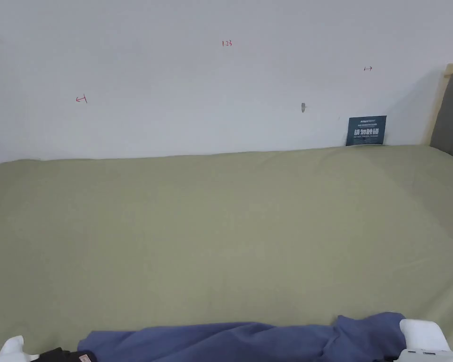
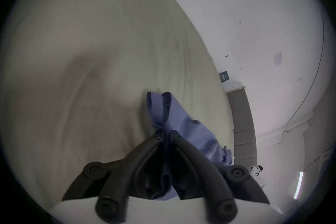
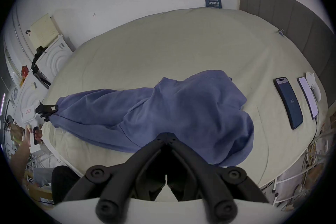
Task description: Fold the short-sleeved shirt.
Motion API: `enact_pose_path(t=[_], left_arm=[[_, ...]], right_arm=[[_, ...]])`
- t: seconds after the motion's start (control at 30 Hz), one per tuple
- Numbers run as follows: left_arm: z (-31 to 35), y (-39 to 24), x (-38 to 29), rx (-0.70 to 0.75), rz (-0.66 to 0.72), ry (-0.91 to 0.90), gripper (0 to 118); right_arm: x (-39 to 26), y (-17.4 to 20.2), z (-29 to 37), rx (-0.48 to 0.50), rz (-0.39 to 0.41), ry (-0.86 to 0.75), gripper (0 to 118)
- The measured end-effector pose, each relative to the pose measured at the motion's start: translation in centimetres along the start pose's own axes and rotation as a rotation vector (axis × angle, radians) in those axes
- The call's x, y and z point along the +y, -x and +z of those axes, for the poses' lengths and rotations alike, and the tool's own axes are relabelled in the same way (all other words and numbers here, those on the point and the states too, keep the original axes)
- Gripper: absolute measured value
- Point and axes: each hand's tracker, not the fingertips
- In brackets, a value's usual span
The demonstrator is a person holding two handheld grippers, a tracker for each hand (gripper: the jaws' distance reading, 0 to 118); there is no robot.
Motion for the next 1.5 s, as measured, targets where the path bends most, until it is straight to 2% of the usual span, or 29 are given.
enact_pose_path(t=[0.13, 0.33, 0.57, 0.83, 0.87, 0.9, 0.97, 1.0, 1.07, 1.13, 1.2, 1.27, 1.3, 1.37, 1.4, 1.5], left_arm=[[1.3, -4.4, -0.1, -0.123, -0.112, -0.009, 7], [0.1, -12.1, -2.1, -0.185, -0.22, 0.008, 7], [-6.5, -17.5, -5.4, -0.319, -0.262, 0.095, 7], [-14.1, -20.9, -10.8, -0.288, -0.315, 0.264, 8], [-14.9, -20.7, -11.1, -0.269, -0.31, 0.28, 12], [-15.5, -20.3, -11.5, -0.256, -0.293, 0.293, 29], [-16.3, -19.2, -11.8, -0.29, -0.213, 0.336, 77], [-16.4, -18.6, -11.8, -0.316, -0.168, 0.355, 91], [-15.7, -17.8, -12.0, -0.361, -0.123, 0.326, 91], [-14.8, -17.3, -11.4, -0.333, -0.14, 0.218, 88], [-13.4, -16.8, -10.9, -0.319, -0.138, 0.13, 78], [-13.0, -16.1, -10.2, -0.343, -0.114, 0.125, 75], [-13.1, -15.7, -10.0, -0.346, -0.103, 0.131, 62], [-13.7, -16.0, -10.4, -0.287, -0.1, 0.132, 18], [-14.1, -15.9, -10.9, -0.247, -0.116, 0.132, 13], [-16.6, -15.3, -13.0, -0.287, -0.102, 0.272, 13]], right_arm=[[0.1, -0.4, -0.1, 0.0, -0.032, 0.006, 0], [0.2, -0.4, 0.2, 0.03, -0.053, -0.009, 0], [0.3, -0.8, 0.5, 0.034, -0.074, -0.022, 0], [0.4, -1.6, 0.8, 0.015, -0.097, -0.03, 0], [0.4, -1.7, 0.7, 0.013, -0.097, -0.027, 0], [0.4, -1.7, 0.7, 0.007, -0.092, -0.022, 0], [0.4, -1.5, 0.5, -0.01, -0.074, -0.014, 0], [0.4, -1.5, 0.5, -0.011, -0.071, -0.01, 0], [0.4, -1.5, 0.4, -0.005, -0.07, -0.005, 0], [0.4, -1.2, 0.2, -0.004, -0.066, 0.002, 0], [0.4, -1.0, 0.0, -0.009, -0.051, 0.009, 0], [0.3, -0.8, 0.1, -0.009, -0.043, 0.008, 0], [0.3, -0.8, 0.0, -0.006, -0.04, 0.007, 0], [0.3, -0.7, 0.1, -0.001, -0.039, 0.004, 0], [0.3, -0.6, 0.1, 0.002, -0.037, 0.003, 0], [0.3, -0.5, 0.1, 0.004, -0.032, 0.003, 0]])
